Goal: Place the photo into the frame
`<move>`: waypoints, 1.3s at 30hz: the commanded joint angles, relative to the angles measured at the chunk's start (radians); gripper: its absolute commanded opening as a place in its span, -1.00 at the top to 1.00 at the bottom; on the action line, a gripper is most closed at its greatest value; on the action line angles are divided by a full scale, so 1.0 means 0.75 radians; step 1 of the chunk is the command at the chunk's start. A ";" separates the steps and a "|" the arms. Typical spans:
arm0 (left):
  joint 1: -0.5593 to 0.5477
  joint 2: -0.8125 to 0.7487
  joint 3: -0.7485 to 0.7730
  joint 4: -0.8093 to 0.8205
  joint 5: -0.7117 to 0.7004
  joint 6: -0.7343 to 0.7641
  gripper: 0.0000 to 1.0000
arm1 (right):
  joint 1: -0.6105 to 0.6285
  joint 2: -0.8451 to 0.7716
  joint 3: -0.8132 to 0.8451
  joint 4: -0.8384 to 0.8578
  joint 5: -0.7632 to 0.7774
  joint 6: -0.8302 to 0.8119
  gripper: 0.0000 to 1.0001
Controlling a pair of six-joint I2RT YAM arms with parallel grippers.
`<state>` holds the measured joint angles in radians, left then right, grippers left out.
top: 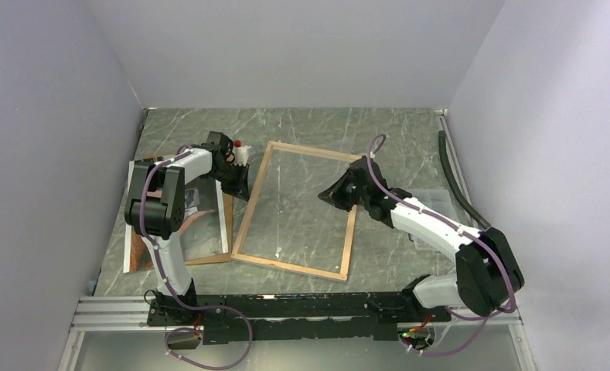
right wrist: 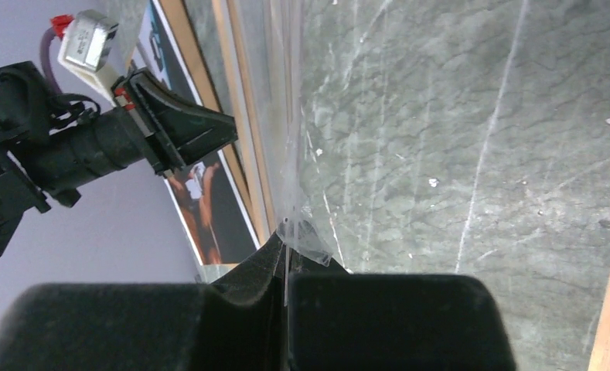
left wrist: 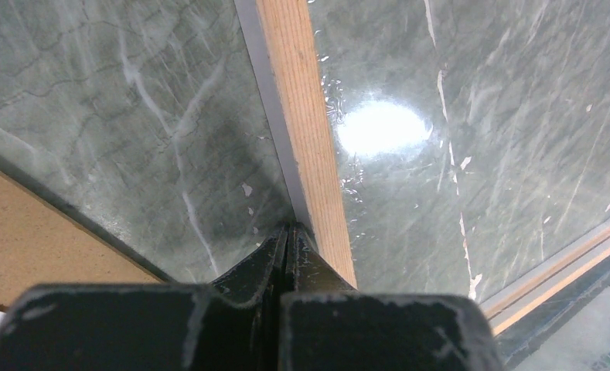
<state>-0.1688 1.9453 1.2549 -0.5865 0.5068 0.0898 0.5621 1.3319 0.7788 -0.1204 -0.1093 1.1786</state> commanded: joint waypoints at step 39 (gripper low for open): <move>-0.029 0.018 -0.047 0.017 -0.043 0.016 0.95 | 0.148 -0.076 0.064 0.034 -0.165 -0.044 1.00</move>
<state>-0.1688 1.9430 1.2549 -0.5873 0.4946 0.0895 0.6350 1.2743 0.7910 -0.0086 -0.1383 1.1709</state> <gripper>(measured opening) 0.032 0.014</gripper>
